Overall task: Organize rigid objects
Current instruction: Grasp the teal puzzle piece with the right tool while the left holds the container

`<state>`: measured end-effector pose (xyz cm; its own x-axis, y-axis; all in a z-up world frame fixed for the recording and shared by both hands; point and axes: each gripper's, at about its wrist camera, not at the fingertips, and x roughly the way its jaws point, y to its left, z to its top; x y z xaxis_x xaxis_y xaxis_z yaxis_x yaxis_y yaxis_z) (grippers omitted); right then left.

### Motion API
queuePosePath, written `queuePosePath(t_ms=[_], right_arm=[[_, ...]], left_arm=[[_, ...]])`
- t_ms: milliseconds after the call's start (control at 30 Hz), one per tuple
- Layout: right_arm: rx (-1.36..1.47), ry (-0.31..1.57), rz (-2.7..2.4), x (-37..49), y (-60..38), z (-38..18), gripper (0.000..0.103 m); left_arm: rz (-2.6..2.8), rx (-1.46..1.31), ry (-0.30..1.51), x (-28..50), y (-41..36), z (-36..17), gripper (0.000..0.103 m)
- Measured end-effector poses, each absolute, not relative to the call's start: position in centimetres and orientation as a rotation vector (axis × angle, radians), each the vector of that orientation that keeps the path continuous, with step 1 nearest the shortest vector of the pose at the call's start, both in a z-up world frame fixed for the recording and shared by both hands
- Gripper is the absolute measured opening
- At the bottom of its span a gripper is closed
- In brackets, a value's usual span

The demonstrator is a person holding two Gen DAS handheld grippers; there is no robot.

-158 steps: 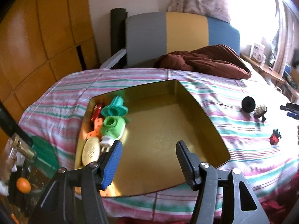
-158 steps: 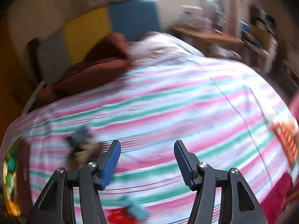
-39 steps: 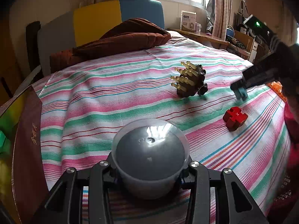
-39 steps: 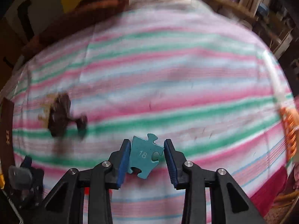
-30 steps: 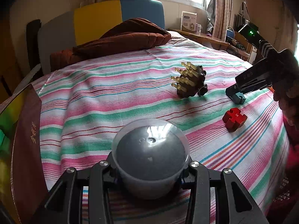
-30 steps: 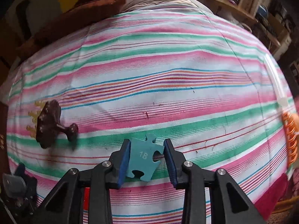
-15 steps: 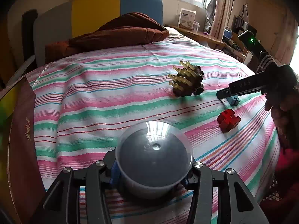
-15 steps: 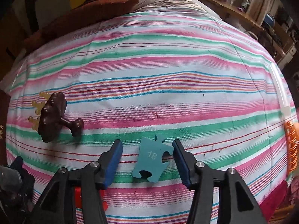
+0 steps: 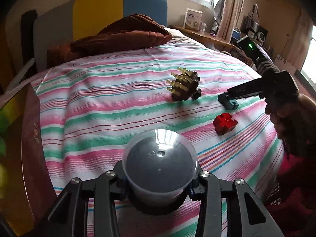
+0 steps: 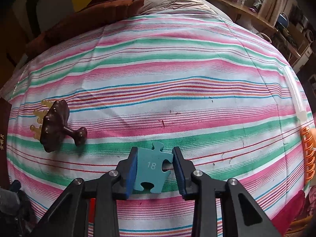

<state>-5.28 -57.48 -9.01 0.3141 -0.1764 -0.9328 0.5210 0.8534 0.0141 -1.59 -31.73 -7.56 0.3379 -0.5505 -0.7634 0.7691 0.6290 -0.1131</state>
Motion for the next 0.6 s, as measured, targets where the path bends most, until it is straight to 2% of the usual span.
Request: queuePosePath(t_ms=[133,200,267,533,567,600], right_arm=[[0.335,1.166,-0.470,-5.4,-57.4,-8.9,0.036],[0.346,1.165,-0.469,-5.5,-57.5,-8.9,0.037],[0.339,1.167,-0.468,-5.4,-57.5,-9.0,0.037],[0.343,1.167,-0.467,-5.0,-57.6,-9.3,0.038],[0.343,1.168,-0.468,-5.0,-57.5,-9.2,0.038],[0.341,1.170,-0.469,-5.0,-57.5,-9.2,0.038]], left_arm=[[-0.877,0.306,0.879,-1.6,-31.6,-7.6,0.047],[-0.888,0.307,0.865,-1.8,-31.1,-7.2,0.064],[-0.892,0.300,0.850,-1.9,-30.6,-6.8,0.073],[-0.857,0.314,0.786,-2.9,-28.9,-6.5,0.073],[-0.857,0.320,0.774,-2.9,-29.0,-6.5,0.070],[-0.858,0.331,0.767,-2.9,-29.1,-6.6,0.052]])
